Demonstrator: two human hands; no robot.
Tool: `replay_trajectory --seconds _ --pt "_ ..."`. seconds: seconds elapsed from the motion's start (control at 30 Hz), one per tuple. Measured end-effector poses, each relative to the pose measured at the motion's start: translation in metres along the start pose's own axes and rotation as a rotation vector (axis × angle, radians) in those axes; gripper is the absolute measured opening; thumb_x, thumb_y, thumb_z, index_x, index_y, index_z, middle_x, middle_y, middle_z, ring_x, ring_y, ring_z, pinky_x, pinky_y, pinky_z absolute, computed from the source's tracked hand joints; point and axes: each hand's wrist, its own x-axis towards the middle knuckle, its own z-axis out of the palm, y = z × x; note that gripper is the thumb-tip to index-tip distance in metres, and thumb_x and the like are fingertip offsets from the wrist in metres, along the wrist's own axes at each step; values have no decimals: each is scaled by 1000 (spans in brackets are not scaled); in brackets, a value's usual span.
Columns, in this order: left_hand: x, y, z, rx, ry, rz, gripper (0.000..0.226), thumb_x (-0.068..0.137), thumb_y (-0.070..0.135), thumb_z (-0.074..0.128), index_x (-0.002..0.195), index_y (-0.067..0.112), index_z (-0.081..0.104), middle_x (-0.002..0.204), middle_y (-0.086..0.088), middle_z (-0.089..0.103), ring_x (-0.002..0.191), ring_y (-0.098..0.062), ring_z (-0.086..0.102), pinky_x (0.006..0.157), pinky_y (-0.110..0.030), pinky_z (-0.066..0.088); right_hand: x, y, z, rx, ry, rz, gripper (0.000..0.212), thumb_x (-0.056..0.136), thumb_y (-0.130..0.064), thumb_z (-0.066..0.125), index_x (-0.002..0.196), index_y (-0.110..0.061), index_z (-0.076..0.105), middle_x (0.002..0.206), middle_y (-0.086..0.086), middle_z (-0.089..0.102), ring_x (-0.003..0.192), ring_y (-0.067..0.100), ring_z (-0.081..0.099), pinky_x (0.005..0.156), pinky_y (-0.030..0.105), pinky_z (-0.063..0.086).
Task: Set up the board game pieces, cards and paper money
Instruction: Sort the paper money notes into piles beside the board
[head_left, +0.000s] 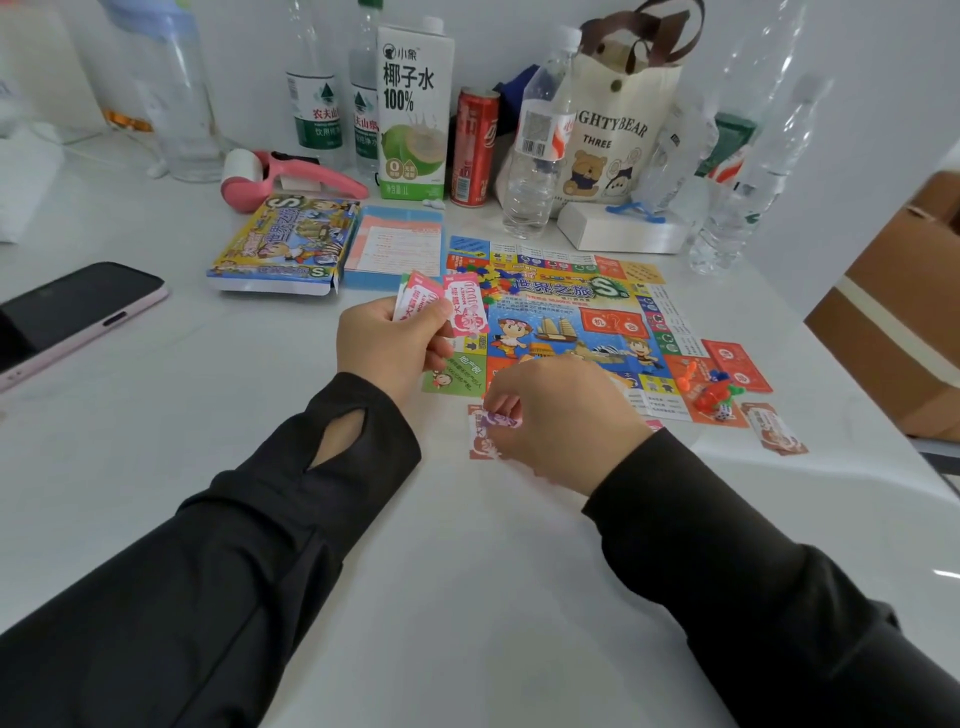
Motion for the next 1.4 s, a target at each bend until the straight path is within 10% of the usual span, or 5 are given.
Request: replay_trajectory --seconds 0.6,1.0,1.1,1.27,1.4 --pt "-1 2 0 4 -11 -1 22 87 24 63 68 14 62 58 1 62 45 -6 54 56 -21 51 -1 10 5 27 95 -4 23 96 -24 46 110 -24 64 100 -5 69 93 15 61 84 32 49" --pt "-5 3 4 29 -32 -19 24 86 26 64 65 14 61 47 6 60 36 -3 52 43 -14 47 13 46 -4 112 779 178 19 87 -8 55 92 -10 74 72 8 72 60 26 64 59 33 54" --pt "-6 2 4 41 -40 -10 23 86 26 64 66 14 61 52 3 61 38 -5 52 46 -18 48 17 50 5 -6 711 124 21 84 -6 55 92 -9 75 64 10 70 51 29 62 52 33 53" --pt "-9 2 6 70 -56 1 23 86 29 62 67 16 61 56 2 62 40 -6 54 49 -18 49 16 49 4 -172 140 168 32 96 -17 40 116 -26 63 106 2 67 93 23 61 82 33 50" --pt "-12 3 7 74 -104 -4 22 86 28 63 68 16 61 49 7 60 38 -3 54 45 -15 48 15 48 0 -72 60 188 27 95 -23 43 109 -23 67 116 -1 63 104 19 57 92 33 47"
